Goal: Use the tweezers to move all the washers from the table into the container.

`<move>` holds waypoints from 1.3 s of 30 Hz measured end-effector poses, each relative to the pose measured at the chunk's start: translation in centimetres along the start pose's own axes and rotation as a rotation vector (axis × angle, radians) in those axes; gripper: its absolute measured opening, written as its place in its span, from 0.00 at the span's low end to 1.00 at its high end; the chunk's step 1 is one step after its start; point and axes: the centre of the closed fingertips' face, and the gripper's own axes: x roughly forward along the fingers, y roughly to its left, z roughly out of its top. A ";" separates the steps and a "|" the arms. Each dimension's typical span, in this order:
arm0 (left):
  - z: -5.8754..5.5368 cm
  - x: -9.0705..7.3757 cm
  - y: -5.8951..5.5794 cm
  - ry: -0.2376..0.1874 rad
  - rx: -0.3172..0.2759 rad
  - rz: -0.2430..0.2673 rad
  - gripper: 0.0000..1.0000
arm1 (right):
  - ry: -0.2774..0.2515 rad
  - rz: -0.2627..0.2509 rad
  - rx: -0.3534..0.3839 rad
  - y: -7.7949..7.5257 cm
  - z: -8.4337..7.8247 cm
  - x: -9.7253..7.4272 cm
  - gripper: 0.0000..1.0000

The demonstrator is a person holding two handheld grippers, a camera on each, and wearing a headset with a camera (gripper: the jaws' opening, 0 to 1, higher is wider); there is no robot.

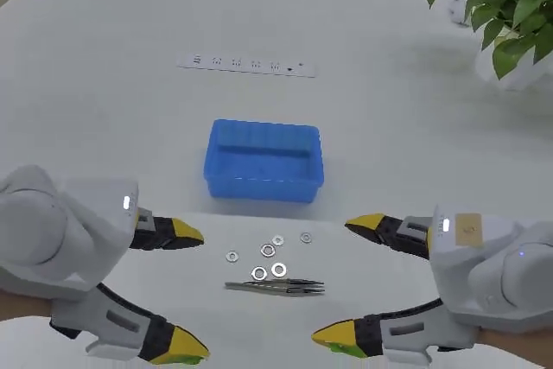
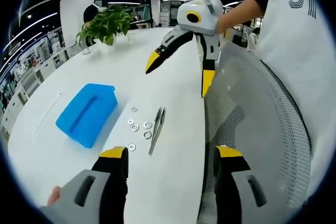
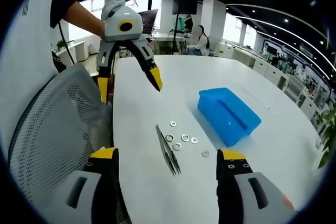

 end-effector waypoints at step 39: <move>-3.5 6.2 3.6 0.170 0.057 -0.100 0.28 | 0.280 0.246 -0.042 0.0 -4.1 7.2 0.25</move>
